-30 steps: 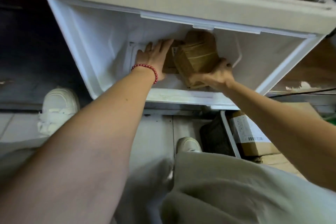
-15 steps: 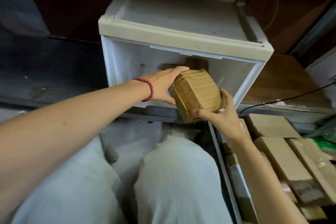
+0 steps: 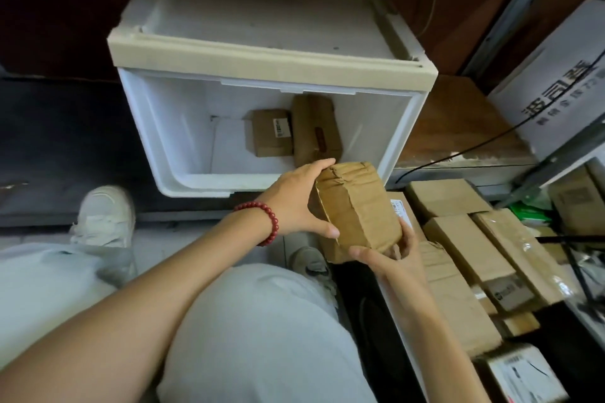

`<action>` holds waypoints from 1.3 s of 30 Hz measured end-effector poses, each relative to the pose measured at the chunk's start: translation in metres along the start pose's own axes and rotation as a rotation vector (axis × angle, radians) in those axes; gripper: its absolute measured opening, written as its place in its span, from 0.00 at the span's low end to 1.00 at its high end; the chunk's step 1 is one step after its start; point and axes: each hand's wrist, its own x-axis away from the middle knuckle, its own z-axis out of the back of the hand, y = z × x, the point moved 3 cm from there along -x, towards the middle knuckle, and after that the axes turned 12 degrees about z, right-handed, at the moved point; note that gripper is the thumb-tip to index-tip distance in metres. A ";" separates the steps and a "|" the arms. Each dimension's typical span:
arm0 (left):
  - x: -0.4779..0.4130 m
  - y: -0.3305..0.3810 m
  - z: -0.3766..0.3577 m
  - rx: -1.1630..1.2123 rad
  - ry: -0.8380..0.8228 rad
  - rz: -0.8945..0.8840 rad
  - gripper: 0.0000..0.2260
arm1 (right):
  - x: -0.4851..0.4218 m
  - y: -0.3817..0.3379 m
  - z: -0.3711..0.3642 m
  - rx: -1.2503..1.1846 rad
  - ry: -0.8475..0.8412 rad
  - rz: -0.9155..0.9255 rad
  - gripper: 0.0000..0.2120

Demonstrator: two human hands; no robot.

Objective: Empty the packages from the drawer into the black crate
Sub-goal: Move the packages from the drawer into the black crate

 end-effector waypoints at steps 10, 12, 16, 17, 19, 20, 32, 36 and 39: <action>0.005 0.014 0.017 0.138 0.233 0.015 0.37 | -0.001 -0.017 -0.019 0.238 0.000 0.382 0.55; 0.006 0.012 0.020 0.162 0.230 0.024 0.38 | 0.000 -0.019 -0.020 0.311 0.001 0.449 0.54; 0.009 0.012 0.017 0.193 0.169 0.020 0.39 | 0.000 -0.022 -0.018 0.351 0.028 0.514 0.55; 0.009 0.011 0.016 0.214 0.163 0.025 0.39 | 0.000 -0.022 -0.018 0.363 0.037 0.524 0.54; 0.009 0.010 0.016 0.254 0.155 0.028 0.39 | 0.000 -0.024 -0.017 0.410 0.057 0.562 0.54; 0.008 0.010 0.016 0.272 0.152 0.028 0.39 | 0.000 -0.025 -0.017 0.435 0.060 0.581 0.54; 0.008 0.011 0.018 0.333 0.194 0.129 0.23 | 0.001 -0.031 -0.023 -0.013 0.145 0.262 0.47; 0.009 0.011 0.016 0.332 0.131 0.139 0.26 | -0.006 -0.029 -0.007 -0.310 0.398 0.084 0.26; 0.008 0.009 0.013 0.320 0.125 0.119 0.26 | -0.006 -0.026 0.000 -0.348 0.414 0.018 0.26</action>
